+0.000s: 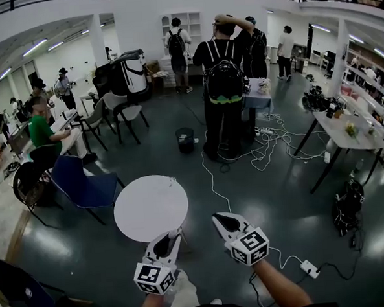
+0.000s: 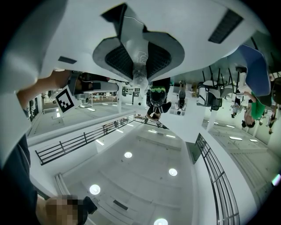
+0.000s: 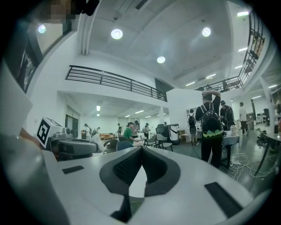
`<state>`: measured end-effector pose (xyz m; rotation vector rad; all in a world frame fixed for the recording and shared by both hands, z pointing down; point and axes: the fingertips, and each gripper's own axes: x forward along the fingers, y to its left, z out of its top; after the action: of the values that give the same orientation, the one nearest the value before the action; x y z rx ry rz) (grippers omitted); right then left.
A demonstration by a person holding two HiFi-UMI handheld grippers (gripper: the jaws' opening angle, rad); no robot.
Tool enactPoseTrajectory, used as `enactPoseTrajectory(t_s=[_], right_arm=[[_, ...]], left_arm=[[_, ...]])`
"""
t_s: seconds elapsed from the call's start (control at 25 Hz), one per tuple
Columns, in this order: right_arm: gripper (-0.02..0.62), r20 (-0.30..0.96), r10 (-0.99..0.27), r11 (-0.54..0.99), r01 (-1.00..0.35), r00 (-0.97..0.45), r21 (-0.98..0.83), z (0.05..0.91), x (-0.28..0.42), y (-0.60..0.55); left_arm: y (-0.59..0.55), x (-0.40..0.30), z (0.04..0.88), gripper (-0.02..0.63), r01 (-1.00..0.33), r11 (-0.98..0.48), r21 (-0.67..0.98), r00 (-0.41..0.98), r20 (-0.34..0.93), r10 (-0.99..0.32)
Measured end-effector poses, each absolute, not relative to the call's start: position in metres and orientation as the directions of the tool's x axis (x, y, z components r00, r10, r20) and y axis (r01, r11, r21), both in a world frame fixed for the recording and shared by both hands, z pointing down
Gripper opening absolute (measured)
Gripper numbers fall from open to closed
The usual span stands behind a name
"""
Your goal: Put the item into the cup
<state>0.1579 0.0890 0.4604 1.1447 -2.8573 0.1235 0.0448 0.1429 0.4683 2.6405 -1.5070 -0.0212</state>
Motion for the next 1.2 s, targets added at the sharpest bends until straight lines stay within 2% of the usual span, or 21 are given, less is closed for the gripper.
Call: enactPoseTrajectory(t_s=[1.2], right_arm=[[0.017, 0.102, -0.71, 0.691, -0.717, -0.697, -0.088, 0.457, 0.099, -0.102]], left_arm=[[-0.056, -0.024, 0.46, 0.1, -0.864, -0.494, 0.101, 0.501, 0.072, -0.862]])
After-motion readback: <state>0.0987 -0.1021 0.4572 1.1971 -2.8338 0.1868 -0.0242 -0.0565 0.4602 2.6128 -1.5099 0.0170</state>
